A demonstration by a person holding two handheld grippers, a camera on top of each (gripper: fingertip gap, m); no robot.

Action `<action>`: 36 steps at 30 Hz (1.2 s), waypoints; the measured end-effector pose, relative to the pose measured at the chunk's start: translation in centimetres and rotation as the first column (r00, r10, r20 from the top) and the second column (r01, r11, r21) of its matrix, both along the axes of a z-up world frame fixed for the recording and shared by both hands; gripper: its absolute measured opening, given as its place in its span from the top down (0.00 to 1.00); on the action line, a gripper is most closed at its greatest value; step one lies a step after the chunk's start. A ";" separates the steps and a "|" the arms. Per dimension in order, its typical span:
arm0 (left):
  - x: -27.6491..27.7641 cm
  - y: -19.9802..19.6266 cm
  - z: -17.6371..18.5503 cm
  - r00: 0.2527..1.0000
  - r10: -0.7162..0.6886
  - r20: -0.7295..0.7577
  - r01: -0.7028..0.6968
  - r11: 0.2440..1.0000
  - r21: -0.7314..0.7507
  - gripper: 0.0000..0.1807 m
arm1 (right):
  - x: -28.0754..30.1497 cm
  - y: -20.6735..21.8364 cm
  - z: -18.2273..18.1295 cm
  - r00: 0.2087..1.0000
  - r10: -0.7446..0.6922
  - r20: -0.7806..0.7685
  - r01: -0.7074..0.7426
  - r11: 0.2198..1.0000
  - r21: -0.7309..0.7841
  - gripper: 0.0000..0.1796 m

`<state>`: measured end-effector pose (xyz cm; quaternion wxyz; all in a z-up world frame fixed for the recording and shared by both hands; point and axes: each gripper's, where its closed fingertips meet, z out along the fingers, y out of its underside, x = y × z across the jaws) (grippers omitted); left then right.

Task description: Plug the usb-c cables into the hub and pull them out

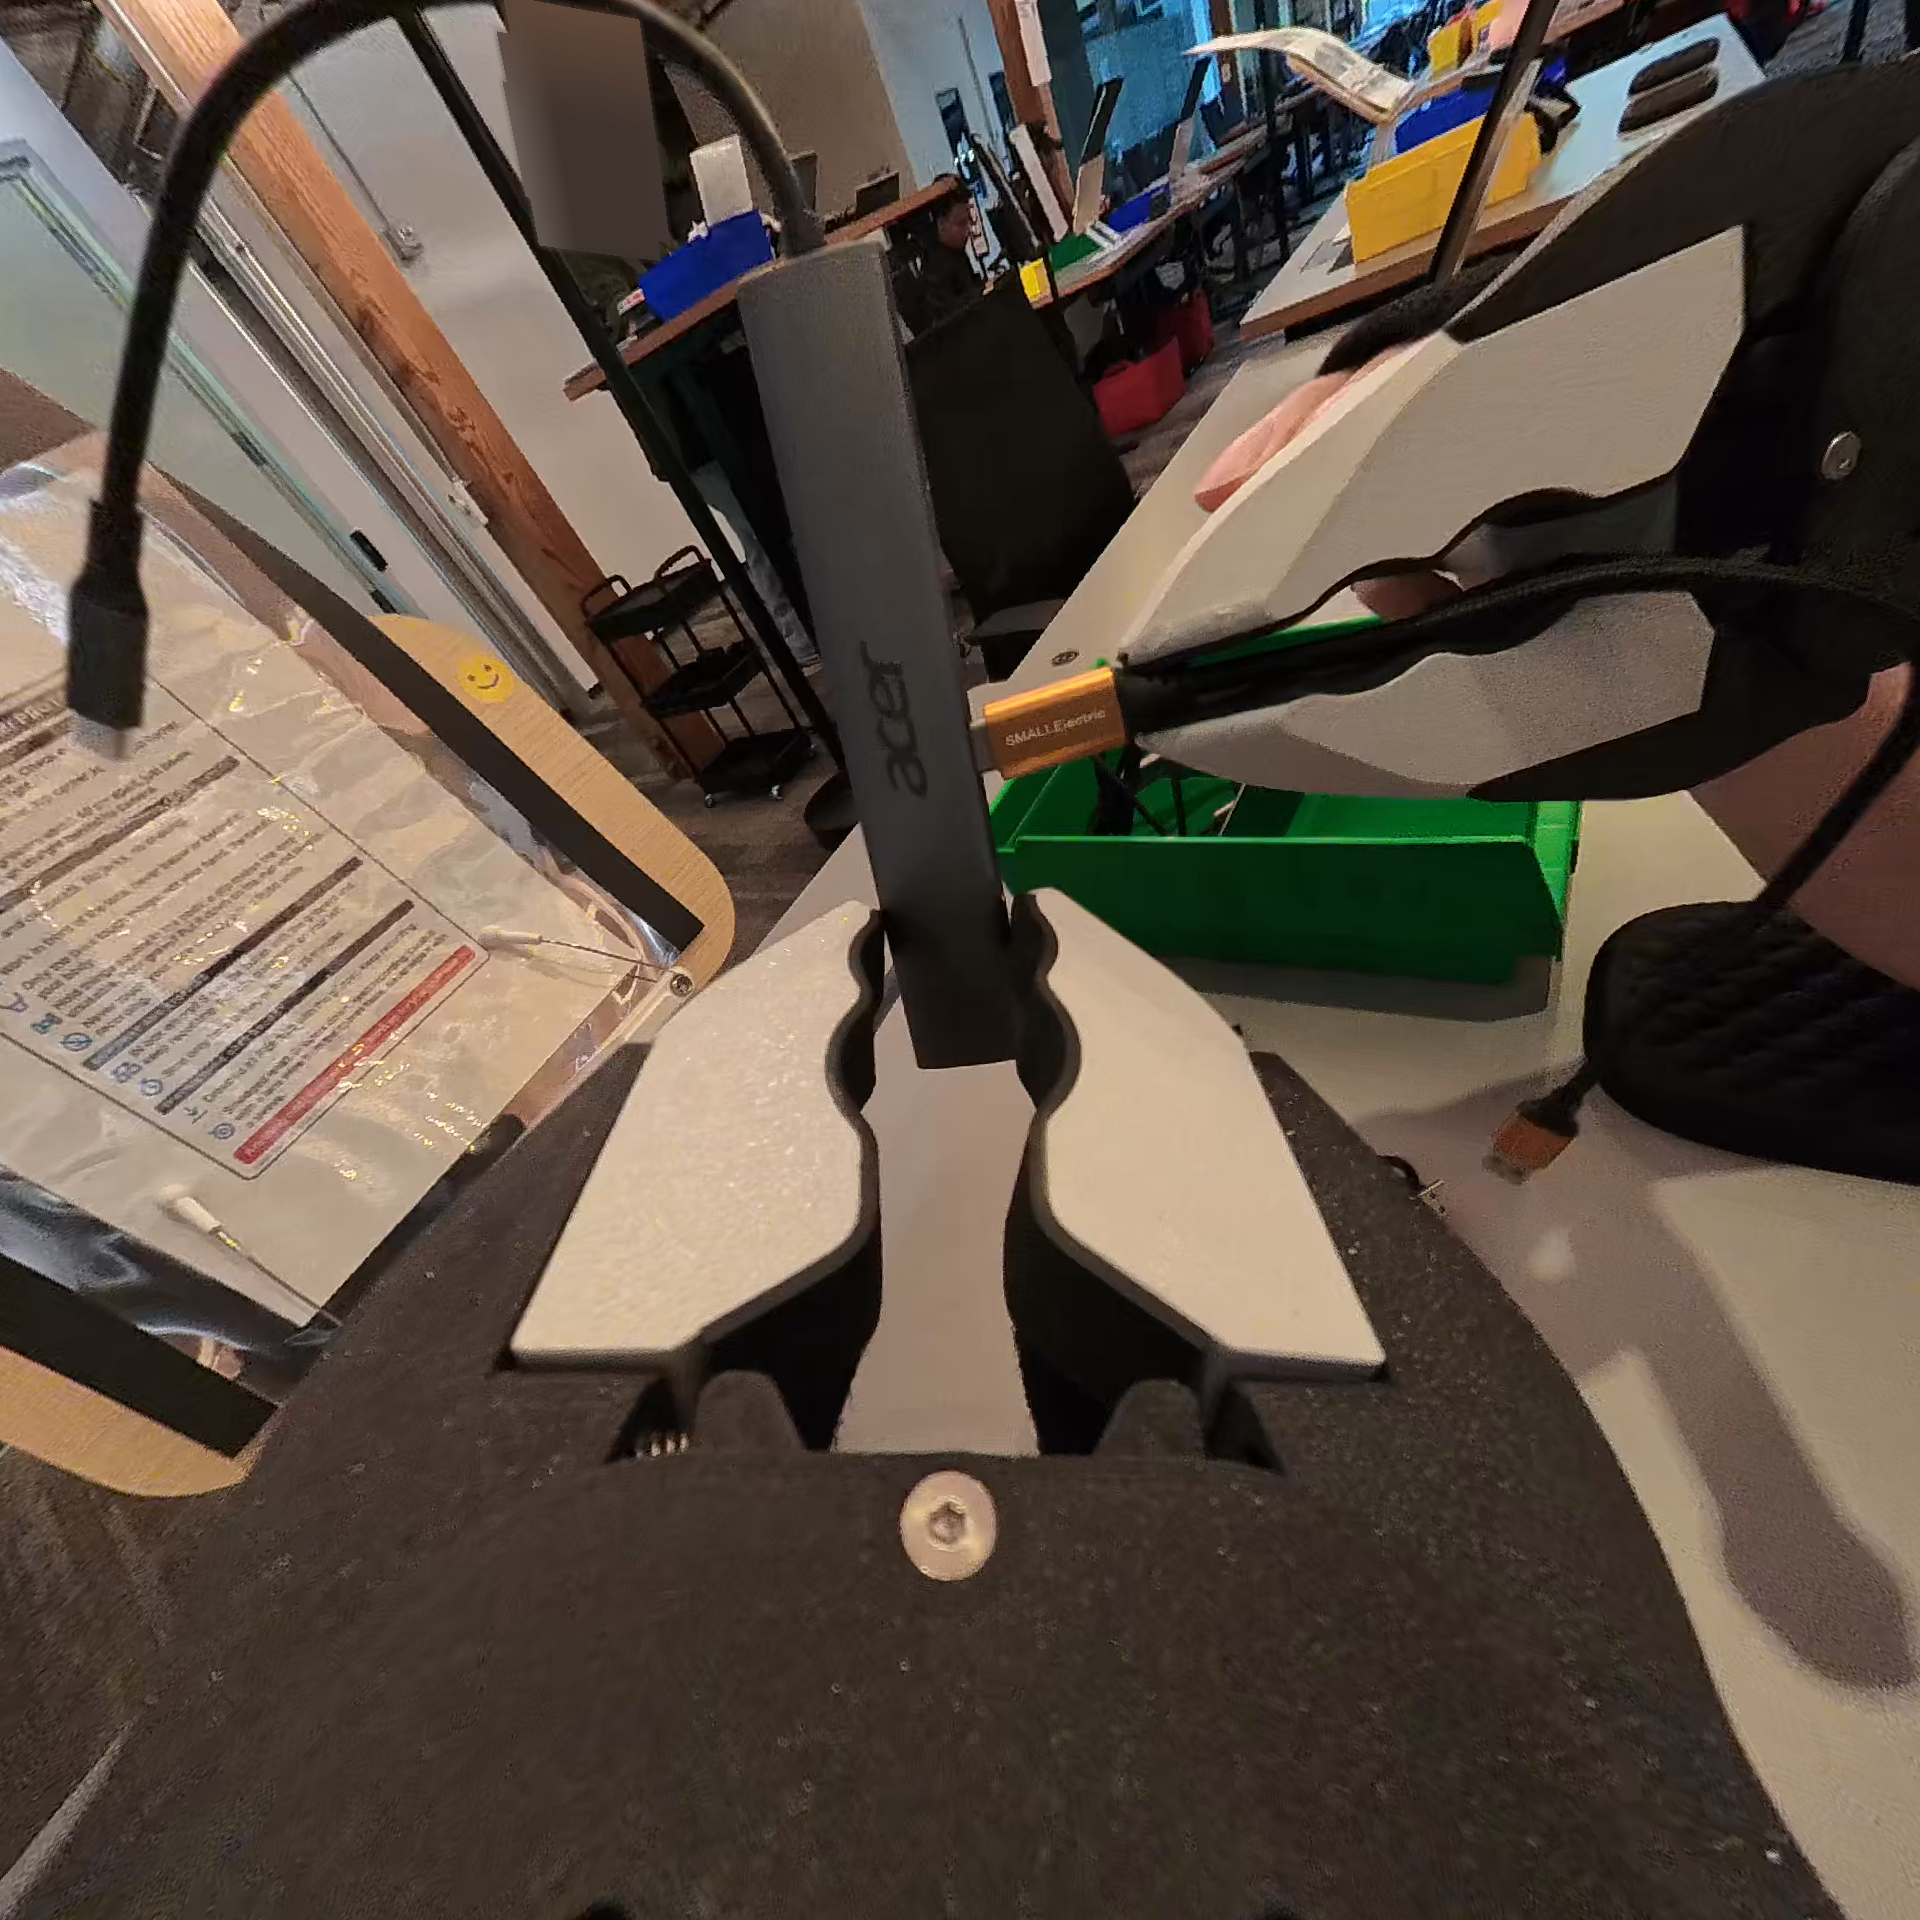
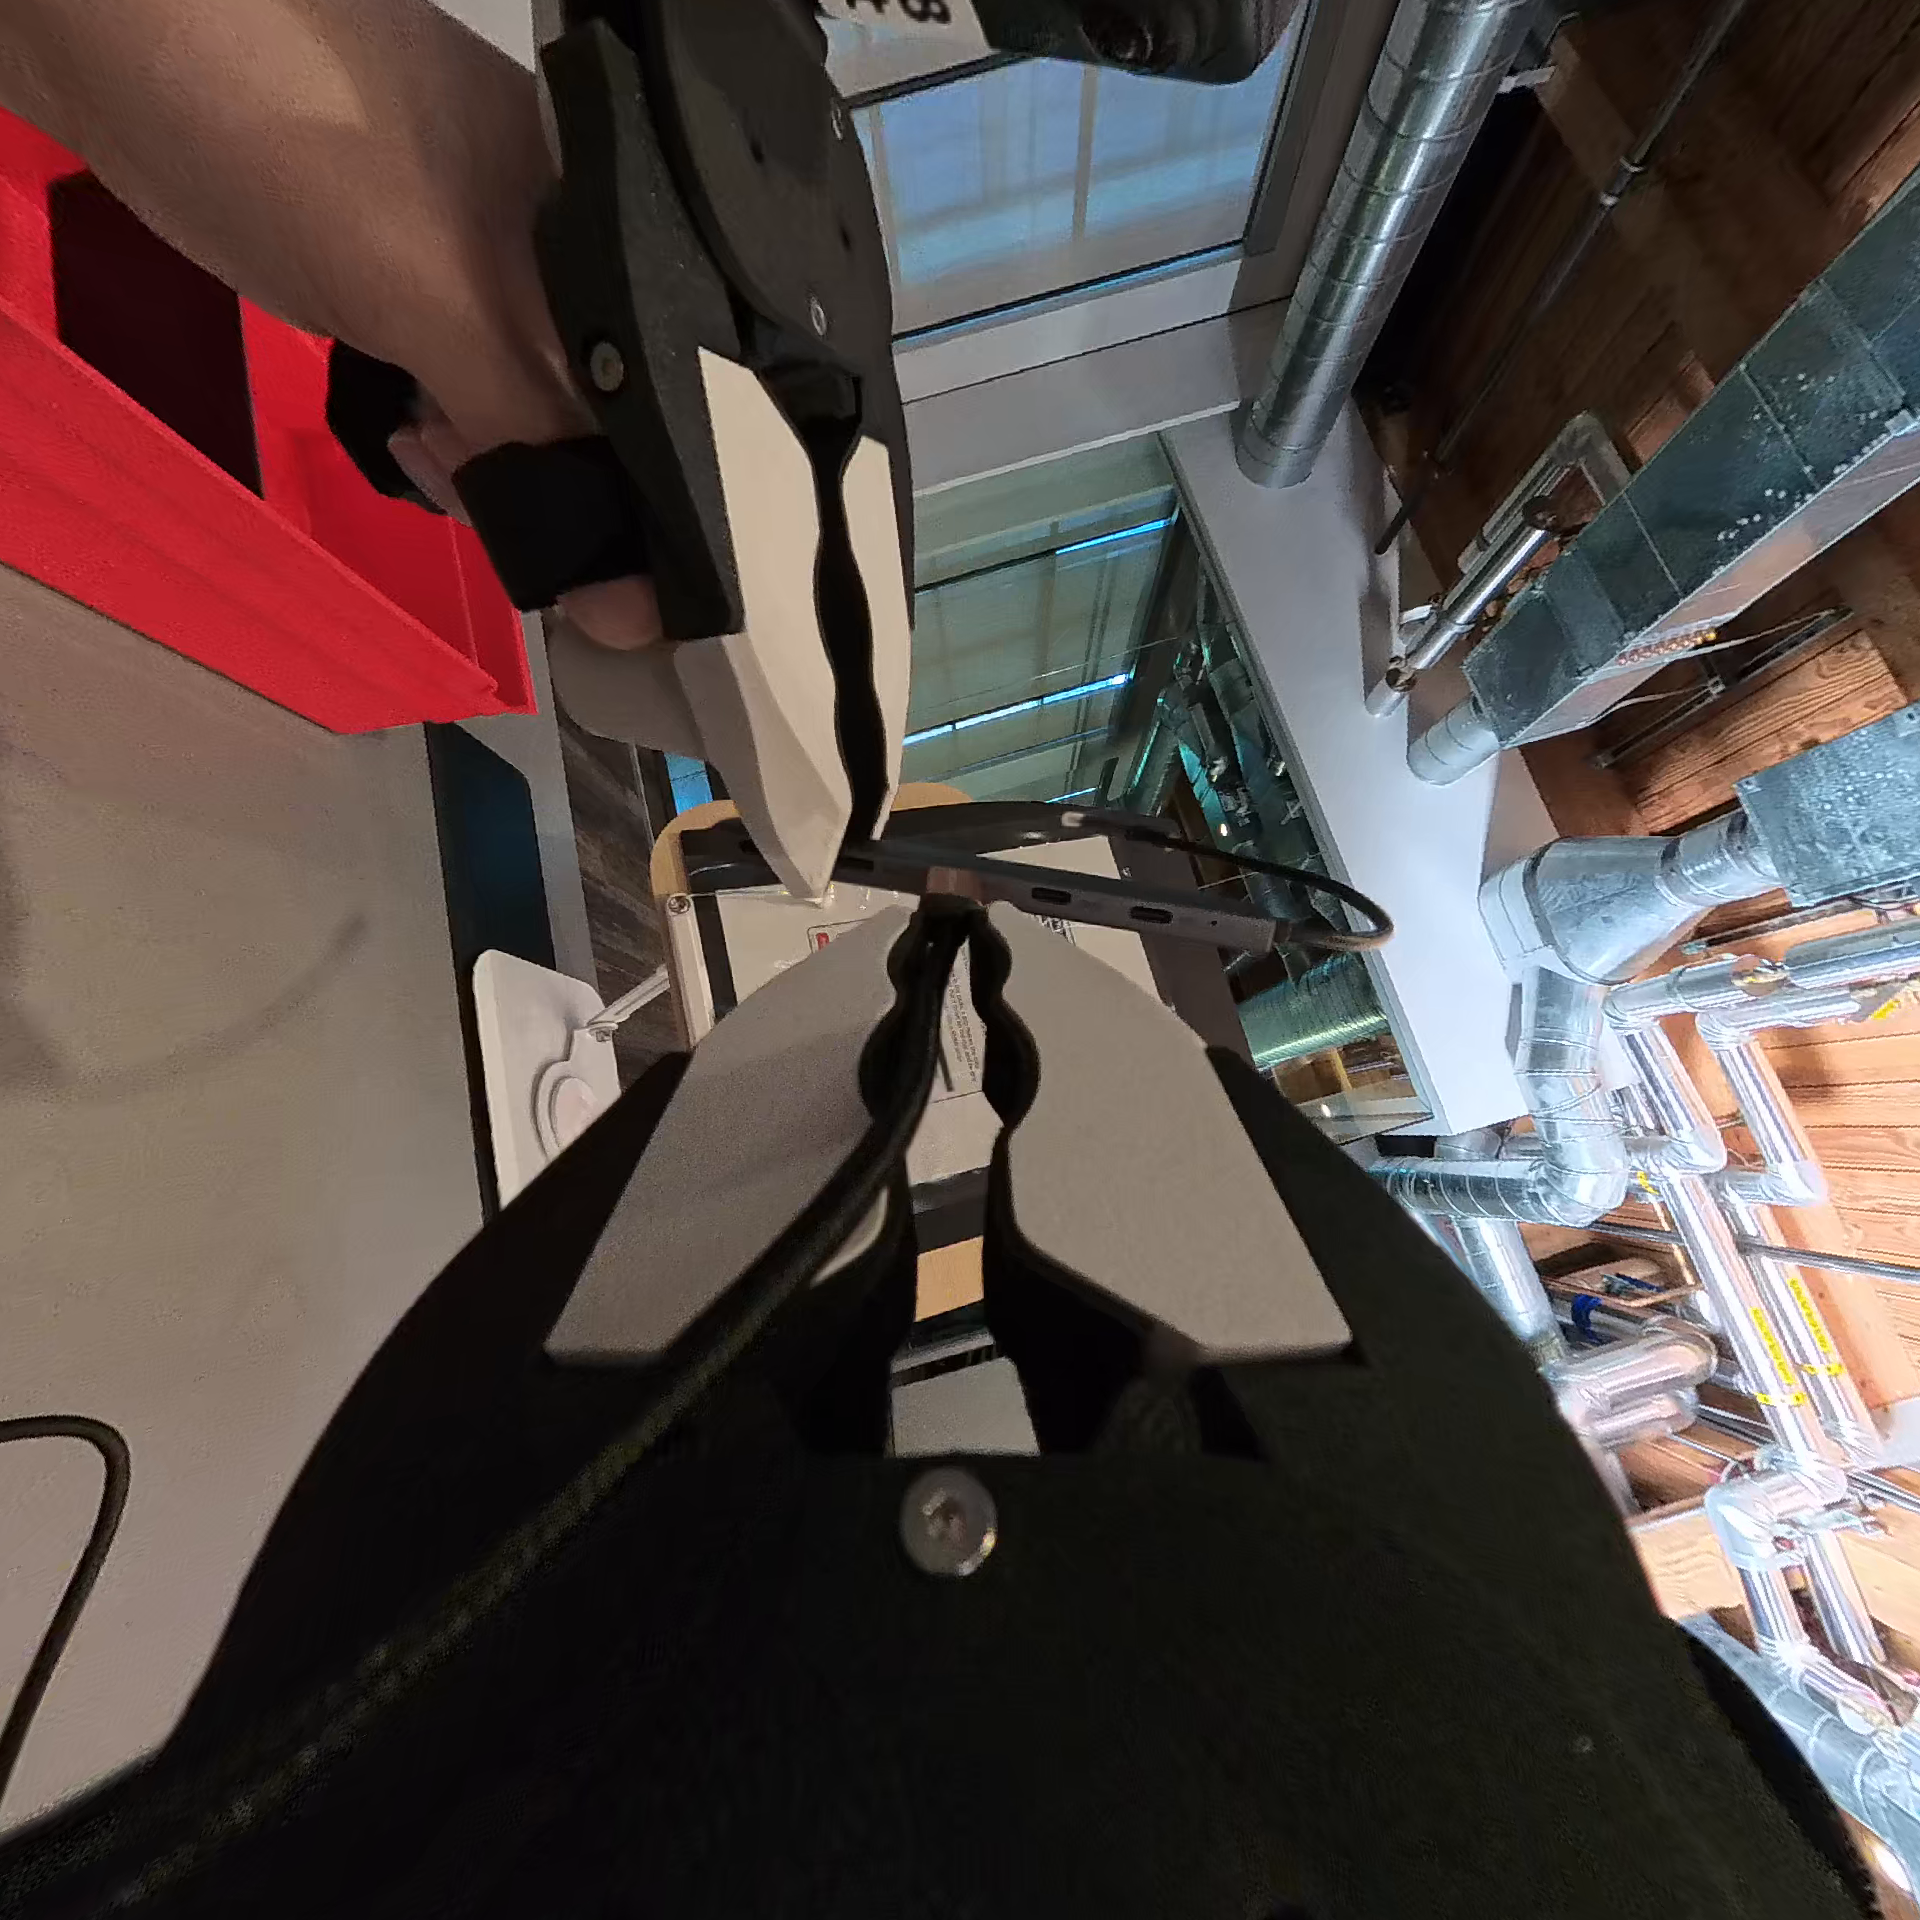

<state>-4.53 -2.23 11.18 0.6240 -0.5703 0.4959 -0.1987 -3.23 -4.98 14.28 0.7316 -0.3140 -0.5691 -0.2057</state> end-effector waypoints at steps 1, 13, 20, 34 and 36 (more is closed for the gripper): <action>0.1 0.0 0.0 1.000 -0.008 0.009 0.008 1.000 0.000 0.88 | 0.0 0.0 0.0 1.000 -0.003 0.004 0.003 1.000 0.006 0.96; 0.4 -0.6 0.0 0.984 -0.136 0.111 0.145 0.986 -0.080 0.86 | -0.1 0.0 -0.4 0.999 -0.015 0.043 0.013 1.000 0.028 0.96; 0.5 -1.2 0.5 0.969 -0.189 0.160 0.206 0.974 -0.098 0.84 | -0.4 -0.5 -0.5 0.999 0.021 0.049 -0.022 0.999 0.025 0.95; 0.5 -1.0 0.1 0.993 -0.111 0.044 0.108 0.991 0.073 0.86 | -0.6 -1.0 -1.1 0.994 0.098 0.047 -0.095 0.994 -0.058 0.95; 0.4 -1.2 0.5 0.991 -0.115 0.070 0.111 0.992 0.065 0.86 | -0.4 -1.0 -0.8 0.994 0.102 0.027 -0.100 0.993 -0.062 0.95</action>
